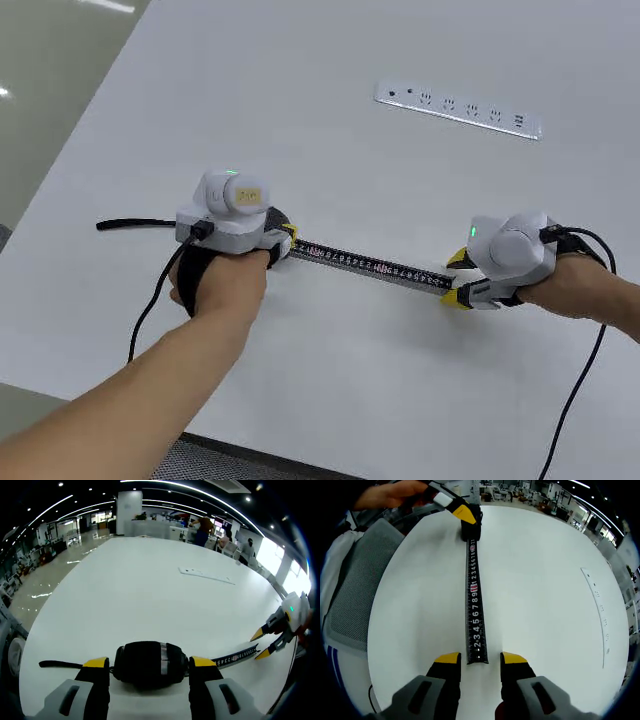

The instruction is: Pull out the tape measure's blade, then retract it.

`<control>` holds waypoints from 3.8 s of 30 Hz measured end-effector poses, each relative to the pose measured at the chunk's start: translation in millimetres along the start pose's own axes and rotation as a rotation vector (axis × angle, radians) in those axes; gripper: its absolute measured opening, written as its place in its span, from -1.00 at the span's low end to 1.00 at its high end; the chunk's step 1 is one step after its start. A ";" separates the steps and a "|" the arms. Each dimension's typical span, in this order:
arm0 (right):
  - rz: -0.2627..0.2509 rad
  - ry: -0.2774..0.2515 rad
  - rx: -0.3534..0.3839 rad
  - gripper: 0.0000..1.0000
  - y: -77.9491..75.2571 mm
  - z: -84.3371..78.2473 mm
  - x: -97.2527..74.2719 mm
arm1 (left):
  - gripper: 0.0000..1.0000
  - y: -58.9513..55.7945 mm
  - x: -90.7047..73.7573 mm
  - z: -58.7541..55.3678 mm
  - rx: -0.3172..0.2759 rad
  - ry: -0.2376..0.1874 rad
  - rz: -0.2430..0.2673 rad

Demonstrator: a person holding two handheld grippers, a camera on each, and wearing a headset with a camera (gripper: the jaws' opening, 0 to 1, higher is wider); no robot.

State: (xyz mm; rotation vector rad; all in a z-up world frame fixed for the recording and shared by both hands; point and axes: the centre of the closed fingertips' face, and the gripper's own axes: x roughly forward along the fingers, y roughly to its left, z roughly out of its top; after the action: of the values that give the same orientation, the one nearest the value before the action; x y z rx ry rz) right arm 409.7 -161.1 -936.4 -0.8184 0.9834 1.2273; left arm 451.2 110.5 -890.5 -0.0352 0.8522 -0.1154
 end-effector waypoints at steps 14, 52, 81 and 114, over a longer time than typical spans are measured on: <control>0.013 -0.001 -0.012 -0.54 1.1 -1.7 0.5 | 0.21 -2.5 3.6 -0.2 0.003 0.004 -0.006; 0.019 -0.007 -0.076 -0.71 5.7 -1.5 0.7 | 0.18 -2.6 5.6 -0.1 0.038 -0.028 -0.010; 0.013 -0.031 -0.080 -0.72 0.3 14.1 9.3 | 0.17 -3.0 4.7 0.6 0.050 -0.065 -0.023; 0.003 -0.067 -0.078 -0.72 5.2 53.1 22.6 | 0.16 -1.4 9.7 0.5 0.058 -0.069 -0.032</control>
State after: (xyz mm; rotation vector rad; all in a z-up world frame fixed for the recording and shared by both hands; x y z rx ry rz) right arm 414.3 -103.4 -937.4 -0.8314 0.8878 1.2944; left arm 457.8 108.0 -897.4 0.0019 0.7792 -0.1676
